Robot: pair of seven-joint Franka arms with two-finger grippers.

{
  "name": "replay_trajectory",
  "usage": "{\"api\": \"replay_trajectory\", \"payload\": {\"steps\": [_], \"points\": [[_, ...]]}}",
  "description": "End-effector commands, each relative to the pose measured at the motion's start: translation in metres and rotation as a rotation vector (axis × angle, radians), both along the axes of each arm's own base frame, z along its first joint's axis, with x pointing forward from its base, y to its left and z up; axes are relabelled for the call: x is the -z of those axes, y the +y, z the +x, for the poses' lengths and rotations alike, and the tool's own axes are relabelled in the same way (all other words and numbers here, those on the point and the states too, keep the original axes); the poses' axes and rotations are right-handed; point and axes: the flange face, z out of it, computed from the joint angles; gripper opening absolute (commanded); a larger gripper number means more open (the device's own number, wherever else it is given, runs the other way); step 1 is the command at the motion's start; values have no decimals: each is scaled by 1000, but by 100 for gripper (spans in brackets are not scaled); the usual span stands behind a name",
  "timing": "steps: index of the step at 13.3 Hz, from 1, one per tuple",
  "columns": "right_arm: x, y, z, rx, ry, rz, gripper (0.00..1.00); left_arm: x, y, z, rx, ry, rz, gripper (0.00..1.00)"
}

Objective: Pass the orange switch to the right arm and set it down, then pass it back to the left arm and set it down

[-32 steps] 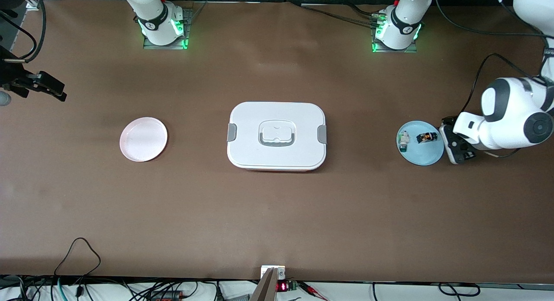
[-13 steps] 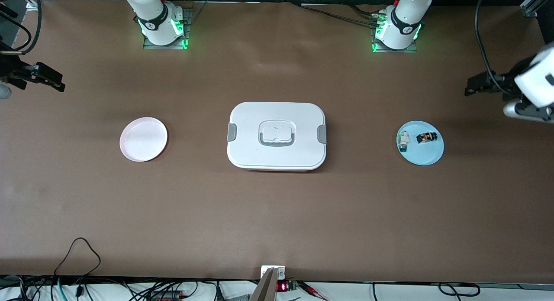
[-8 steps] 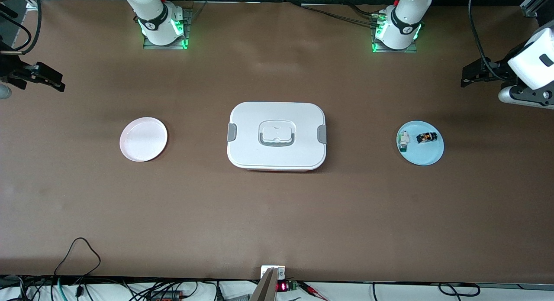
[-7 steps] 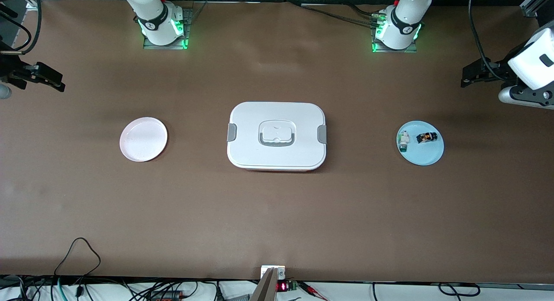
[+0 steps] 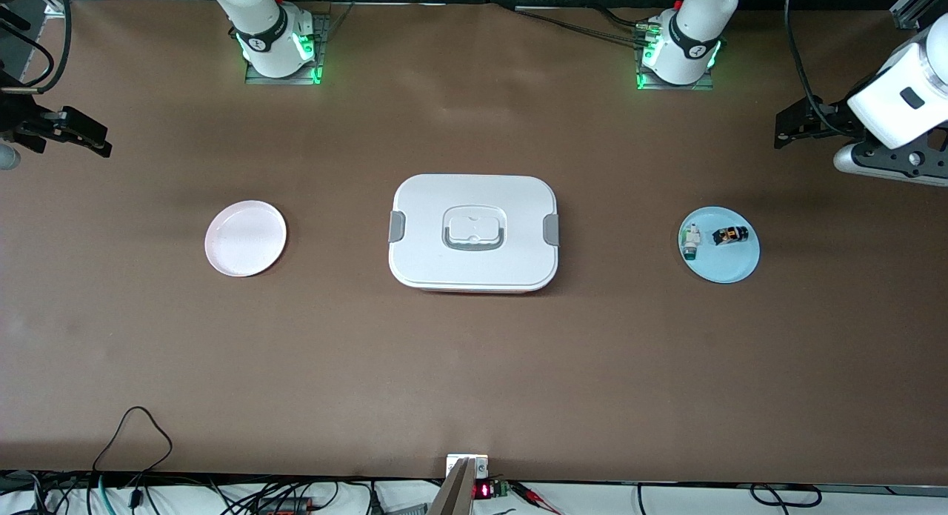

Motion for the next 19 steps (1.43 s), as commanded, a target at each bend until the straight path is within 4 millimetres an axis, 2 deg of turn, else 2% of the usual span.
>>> {"api": "replay_trajectory", "payload": {"steps": [1, 3, 5, 7, 10, 15, 19], "points": [[4, 2, 6, 0, 22, 13, 100, -4, 8, -4, 32, -14, -32, 100], [2, 5, 6, -6, 19, 13, 100, 0, 12, -4, 65, -43, -43, 100], [-5, 3, 7, -5, 4, 13, 100, 11, 29, -14, 38, -85, -41, 100], [-6, 5, 7, -6, 4, 13, 100, 12, 31, -26, 31, -81, -40, 100], [-6, 3, 6, -1, 8, 12, 100, 16, 46, -25, 4, -76, -39, 100], [-5, 2, 6, 5, 10, 13, 100, 14, 43, -21, -5, -92, -29, 100], [-6, 2, 6, 5, 10, 13, 100, 15, 40, -21, -123, -87, -21, 100]]}}
